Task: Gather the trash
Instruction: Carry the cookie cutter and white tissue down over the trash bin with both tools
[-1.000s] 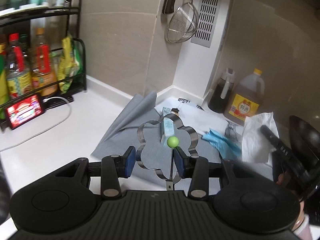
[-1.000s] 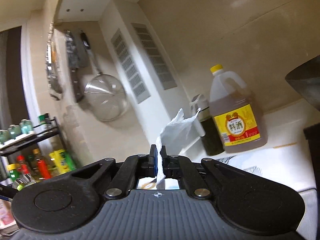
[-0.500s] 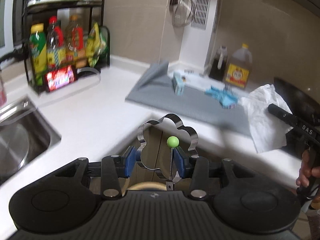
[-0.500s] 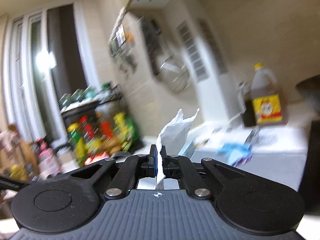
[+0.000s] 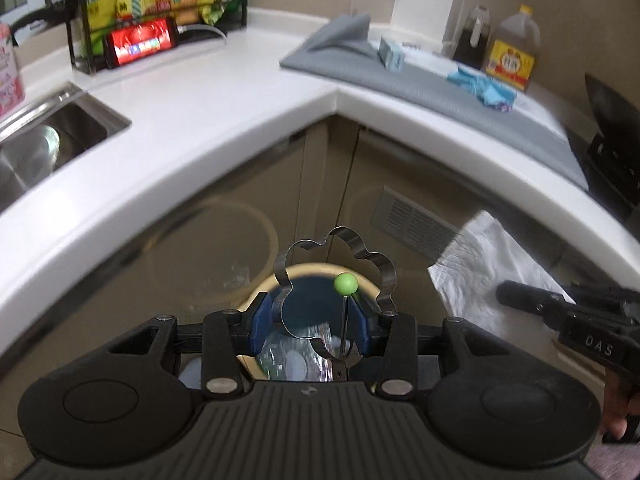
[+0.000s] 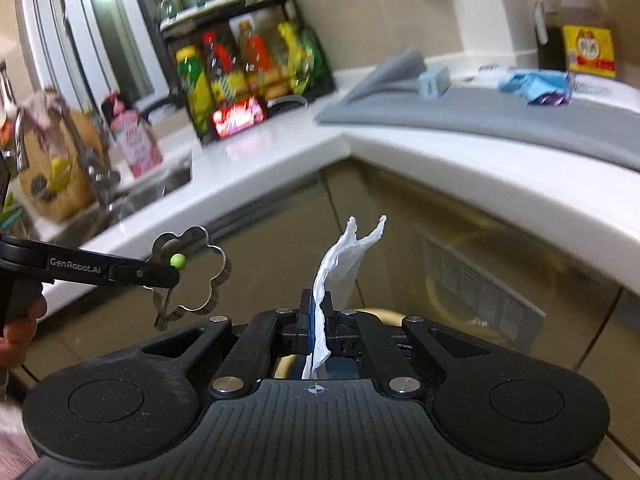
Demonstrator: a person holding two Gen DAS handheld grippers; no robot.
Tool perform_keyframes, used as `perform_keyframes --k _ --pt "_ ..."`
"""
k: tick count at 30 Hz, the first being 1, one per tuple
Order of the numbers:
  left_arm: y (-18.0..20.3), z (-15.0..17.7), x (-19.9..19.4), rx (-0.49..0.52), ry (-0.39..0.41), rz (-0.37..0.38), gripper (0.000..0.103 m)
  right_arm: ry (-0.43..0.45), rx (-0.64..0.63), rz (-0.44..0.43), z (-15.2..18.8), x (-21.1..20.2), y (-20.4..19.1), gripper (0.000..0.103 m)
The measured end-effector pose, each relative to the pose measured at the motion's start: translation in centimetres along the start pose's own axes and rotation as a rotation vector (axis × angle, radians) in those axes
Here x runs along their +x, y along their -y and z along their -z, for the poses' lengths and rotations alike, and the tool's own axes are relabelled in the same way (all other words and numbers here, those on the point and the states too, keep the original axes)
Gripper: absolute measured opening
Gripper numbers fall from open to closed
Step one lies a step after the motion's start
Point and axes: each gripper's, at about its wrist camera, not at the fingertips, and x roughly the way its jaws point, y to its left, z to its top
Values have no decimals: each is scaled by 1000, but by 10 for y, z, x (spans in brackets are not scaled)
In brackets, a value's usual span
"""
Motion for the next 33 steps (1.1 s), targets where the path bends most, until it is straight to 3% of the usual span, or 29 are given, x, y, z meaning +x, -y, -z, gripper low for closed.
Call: perform_keyframes --k 23,33 --pt "-11 8 35 -18 -95 11 46 -133 -42 29 -6 41 -9 2" --pt "-18 5 72 -58 -141 -3 46 -180 -58 42 -8 75 -6 2"
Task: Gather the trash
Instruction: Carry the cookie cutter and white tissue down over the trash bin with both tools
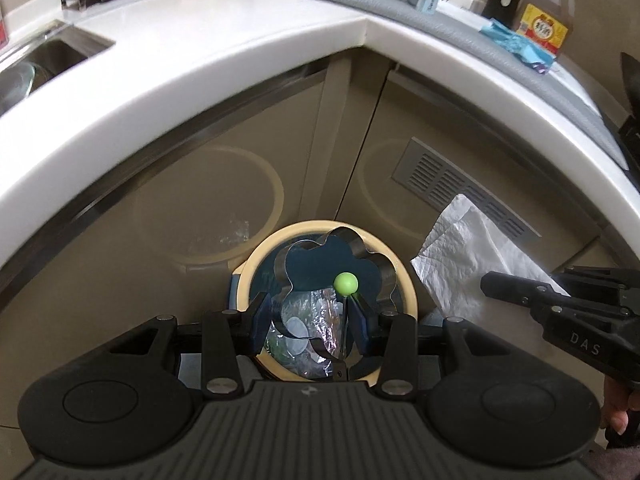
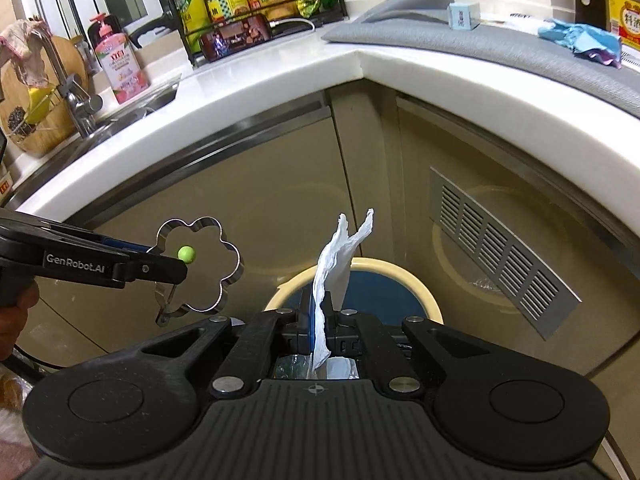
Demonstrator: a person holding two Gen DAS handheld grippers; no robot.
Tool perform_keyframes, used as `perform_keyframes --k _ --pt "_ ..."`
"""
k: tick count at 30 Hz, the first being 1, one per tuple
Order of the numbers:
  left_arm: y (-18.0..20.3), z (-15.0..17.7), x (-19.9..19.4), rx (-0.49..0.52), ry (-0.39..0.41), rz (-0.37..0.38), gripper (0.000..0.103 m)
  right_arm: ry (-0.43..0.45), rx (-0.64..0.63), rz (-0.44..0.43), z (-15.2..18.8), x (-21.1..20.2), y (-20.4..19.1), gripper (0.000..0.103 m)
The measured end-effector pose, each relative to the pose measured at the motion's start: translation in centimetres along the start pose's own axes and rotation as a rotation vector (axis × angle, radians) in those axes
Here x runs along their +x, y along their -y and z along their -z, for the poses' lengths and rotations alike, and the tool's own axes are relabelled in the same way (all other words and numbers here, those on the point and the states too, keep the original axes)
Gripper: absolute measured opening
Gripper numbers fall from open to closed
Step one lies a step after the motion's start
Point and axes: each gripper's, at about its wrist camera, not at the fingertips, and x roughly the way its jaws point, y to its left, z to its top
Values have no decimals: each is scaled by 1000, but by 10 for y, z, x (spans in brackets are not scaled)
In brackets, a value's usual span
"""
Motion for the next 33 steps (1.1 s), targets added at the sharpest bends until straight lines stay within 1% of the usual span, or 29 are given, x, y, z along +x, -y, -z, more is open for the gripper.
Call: perform_keyframes --k 9,19,25,33 --pt "-8 -10 44 -12 -66 -37 46 -54 28 20 -6 40 8 2" --pt "-3 -19 89 10 -137 -41 46 -116 32 47 -10 85 22 2" --pt "-1 -23 126 22 -209 -44 46 -164 39 60 -9 115 32 2" --pt "4 -26 170 35 -297 -76 46 -236 46 80 -5 158 42 2"
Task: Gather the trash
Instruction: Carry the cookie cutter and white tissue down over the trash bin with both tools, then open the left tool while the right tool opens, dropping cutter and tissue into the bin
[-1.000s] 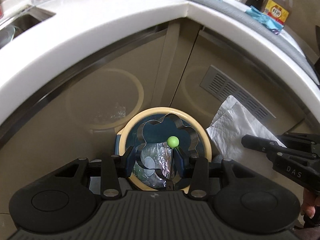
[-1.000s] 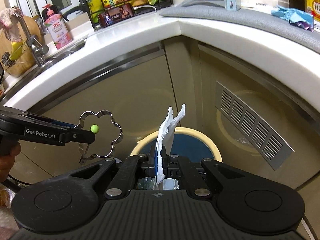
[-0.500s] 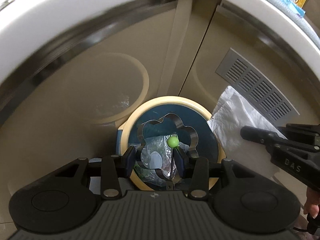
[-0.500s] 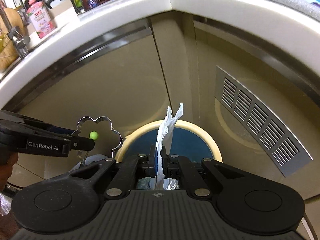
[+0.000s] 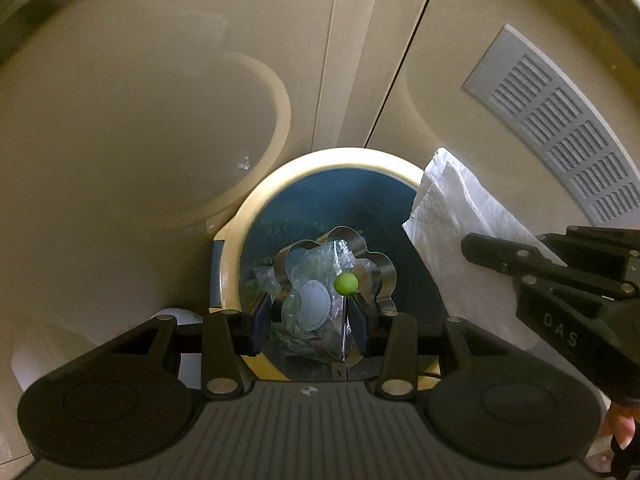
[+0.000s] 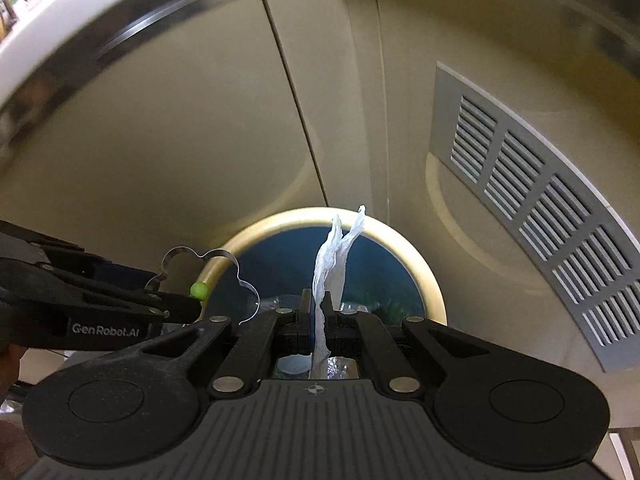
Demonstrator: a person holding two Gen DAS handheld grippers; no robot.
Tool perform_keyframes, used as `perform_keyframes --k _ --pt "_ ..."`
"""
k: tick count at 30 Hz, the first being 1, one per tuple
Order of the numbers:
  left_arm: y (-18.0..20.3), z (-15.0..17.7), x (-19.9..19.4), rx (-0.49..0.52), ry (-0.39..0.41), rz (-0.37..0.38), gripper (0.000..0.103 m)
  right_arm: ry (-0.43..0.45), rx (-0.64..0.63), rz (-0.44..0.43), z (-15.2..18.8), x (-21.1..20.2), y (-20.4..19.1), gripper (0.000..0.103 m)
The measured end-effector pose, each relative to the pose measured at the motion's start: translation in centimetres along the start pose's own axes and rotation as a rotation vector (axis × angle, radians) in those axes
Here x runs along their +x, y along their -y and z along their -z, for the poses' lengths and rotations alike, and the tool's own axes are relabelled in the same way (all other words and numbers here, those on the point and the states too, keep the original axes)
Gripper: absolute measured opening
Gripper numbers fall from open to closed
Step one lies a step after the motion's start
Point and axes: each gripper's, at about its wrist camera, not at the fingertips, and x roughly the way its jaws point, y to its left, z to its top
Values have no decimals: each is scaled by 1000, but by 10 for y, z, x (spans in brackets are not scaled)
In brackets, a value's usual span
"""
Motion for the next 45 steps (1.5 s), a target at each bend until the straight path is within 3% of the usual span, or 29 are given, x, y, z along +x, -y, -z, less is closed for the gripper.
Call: perform_keyframes --k 13,15,16,17,19,21,30,38,45 --pt "6 -15 37 21 -84 -44 47 -74 26 23 -5 41 6 3" --pt "6 -17 37 19 -83 -47 51 -85 42 23 -5 45 8 4" --pt "5 -17 35 16 -82 -48 61 -89 50 24 -5 47 9 4" --pt "5 -17 34 13 -79 -52 83 -97 59 21 -5 48 10 6" --pt "4 -17 28 4 -64 -80 95 -107 89 25 -5 50 14 26" --pt "3 -16 24 5 -64 -80 103 -109 122 46 -4 47 18 37" --pt "0 4 -10 41 -39 -59 103 -62 157 44 4 -10 14 56" --pt "-2 54 -71 39 80 -89 103 0 101 23 34 -79 -18 68" --pt "2 80 -106 46 160 -114 103 125 -37 59 46 -124 -42 75"
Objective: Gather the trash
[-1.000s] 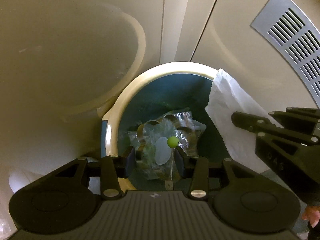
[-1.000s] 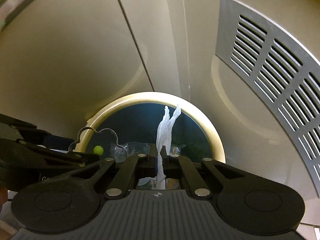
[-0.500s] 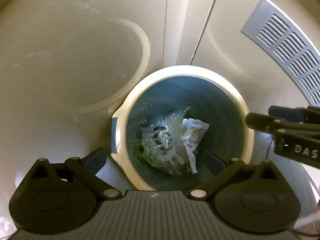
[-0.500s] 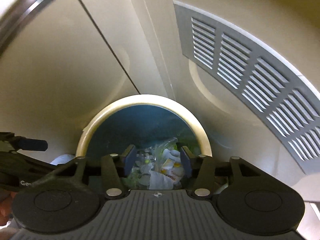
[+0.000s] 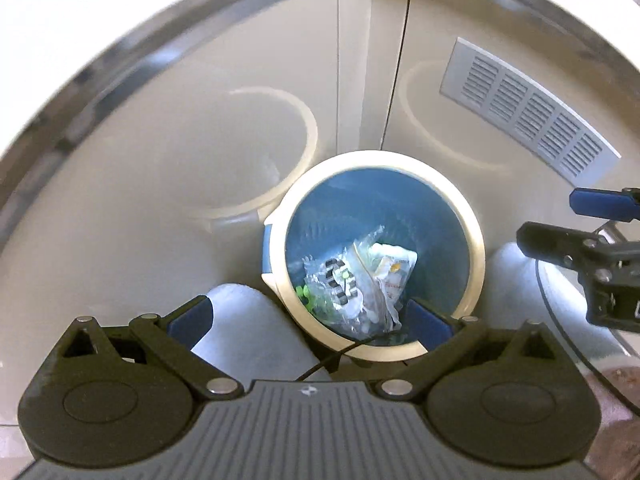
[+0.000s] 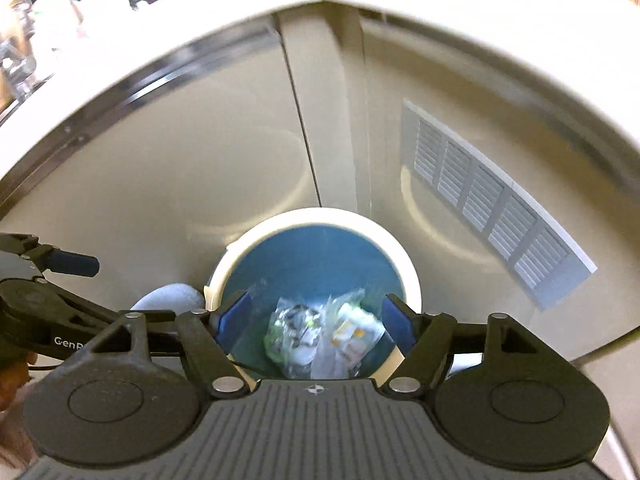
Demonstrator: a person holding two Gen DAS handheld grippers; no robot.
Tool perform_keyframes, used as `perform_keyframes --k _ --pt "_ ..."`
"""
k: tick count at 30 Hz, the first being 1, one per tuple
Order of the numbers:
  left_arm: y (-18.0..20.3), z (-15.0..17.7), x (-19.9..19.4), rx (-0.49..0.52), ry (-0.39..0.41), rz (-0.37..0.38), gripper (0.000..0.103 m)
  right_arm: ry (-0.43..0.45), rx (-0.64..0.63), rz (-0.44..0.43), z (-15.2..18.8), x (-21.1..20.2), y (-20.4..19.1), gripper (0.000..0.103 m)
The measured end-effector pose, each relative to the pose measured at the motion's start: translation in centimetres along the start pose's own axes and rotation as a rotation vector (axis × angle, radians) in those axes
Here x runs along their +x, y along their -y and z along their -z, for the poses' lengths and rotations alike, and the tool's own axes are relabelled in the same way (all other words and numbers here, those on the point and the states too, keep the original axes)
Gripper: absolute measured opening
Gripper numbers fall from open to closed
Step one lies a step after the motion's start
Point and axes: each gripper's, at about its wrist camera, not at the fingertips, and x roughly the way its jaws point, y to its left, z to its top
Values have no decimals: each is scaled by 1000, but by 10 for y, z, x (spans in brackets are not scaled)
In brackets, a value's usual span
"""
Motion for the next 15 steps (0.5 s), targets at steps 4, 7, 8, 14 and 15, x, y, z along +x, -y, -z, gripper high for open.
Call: perform_keyframes --k 4,7,8,14,15 --pt "1 2 -15 -5 62 -13 103 54 -65 5 4 -17 -13 78" --pt "4 4 -27 11 90 -12 103 82 -106 16 10 -26 -16 79" --pt "6 4 -29 18 99 -14 103 93 -117 21 11 -31 -17 79" --pt "9 5 -42 31 157 -32 103 135 -134 43 16 -42 -18 82" --pt "10 5 -44 33 163 -35 103 138 -133 45 16 -43 -18 82"
